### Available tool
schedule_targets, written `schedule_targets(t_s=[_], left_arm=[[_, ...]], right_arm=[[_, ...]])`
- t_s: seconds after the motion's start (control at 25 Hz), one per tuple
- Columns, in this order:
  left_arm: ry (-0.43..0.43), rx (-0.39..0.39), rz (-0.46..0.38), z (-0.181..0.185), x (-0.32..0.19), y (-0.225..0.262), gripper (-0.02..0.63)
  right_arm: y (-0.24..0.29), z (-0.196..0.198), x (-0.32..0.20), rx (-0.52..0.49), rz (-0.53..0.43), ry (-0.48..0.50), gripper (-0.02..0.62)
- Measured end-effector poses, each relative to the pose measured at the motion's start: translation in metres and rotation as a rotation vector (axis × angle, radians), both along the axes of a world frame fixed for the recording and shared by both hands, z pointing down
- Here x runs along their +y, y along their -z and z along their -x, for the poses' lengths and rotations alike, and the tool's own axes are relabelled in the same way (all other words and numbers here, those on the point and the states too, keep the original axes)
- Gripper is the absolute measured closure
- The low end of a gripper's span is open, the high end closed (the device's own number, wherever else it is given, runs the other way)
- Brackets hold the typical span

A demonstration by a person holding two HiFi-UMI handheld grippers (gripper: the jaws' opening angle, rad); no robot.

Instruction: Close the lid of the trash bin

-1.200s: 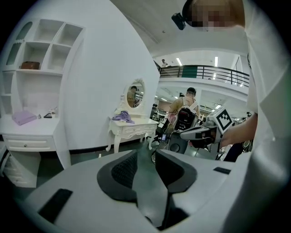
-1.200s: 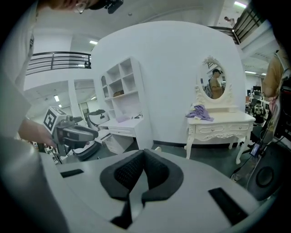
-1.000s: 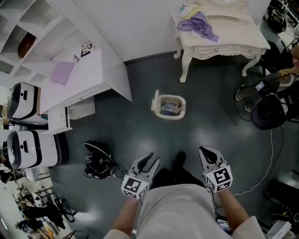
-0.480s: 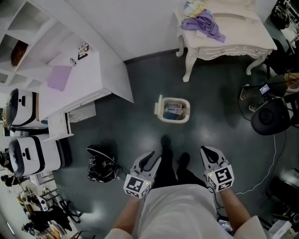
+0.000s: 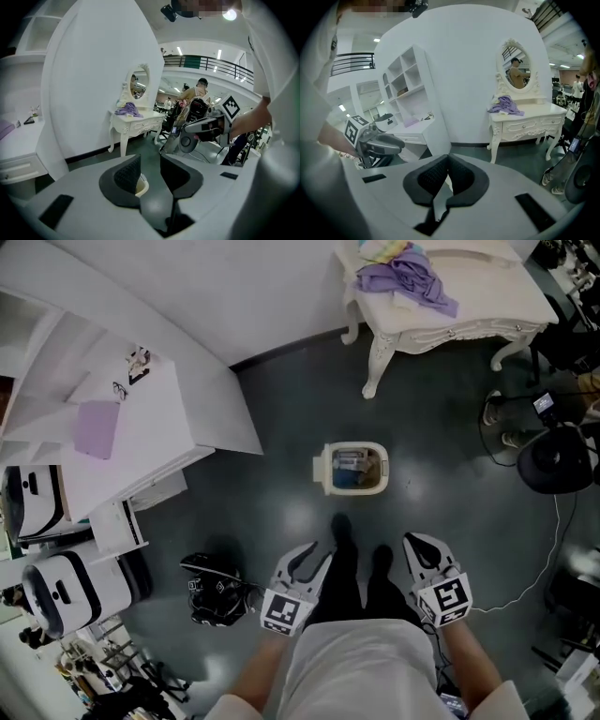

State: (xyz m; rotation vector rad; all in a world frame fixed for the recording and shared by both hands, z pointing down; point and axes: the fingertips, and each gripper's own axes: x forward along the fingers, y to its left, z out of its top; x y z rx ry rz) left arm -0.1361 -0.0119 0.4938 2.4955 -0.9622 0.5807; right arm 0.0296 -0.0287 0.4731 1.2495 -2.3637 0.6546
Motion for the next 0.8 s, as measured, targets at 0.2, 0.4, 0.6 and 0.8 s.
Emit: schedule_targets(t_s=[0.2, 0.4, 0.6, 0.8], left_arm=[[-0.038, -0.025, 0.016, 0.010, -0.039, -0.044, 0.461], [-0.072, -0.043, 0.054, 0.013, -0.070, -0.099, 0.454], [-0.105, -0.068, 0.087, 0.005, -0.092, -0.156, 0.445], [-0.093, -0.108, 0.114, -0.003, -0.110, -0.216, 0.435]], right_arm=[[-0.028, 0.011, -0.026, 0.025, 0.041, -0.040, 0.583], [-0.060, 0.017, -0.040, 0.045, 0.072, -0.050, 0.583], [-0.095, 0.016, -0.051, 0.041, 0.109, -0.070, 0.583], [-0.130, 0.014, -0.058, 0.033, 0.138, -0.056, 0.583]])
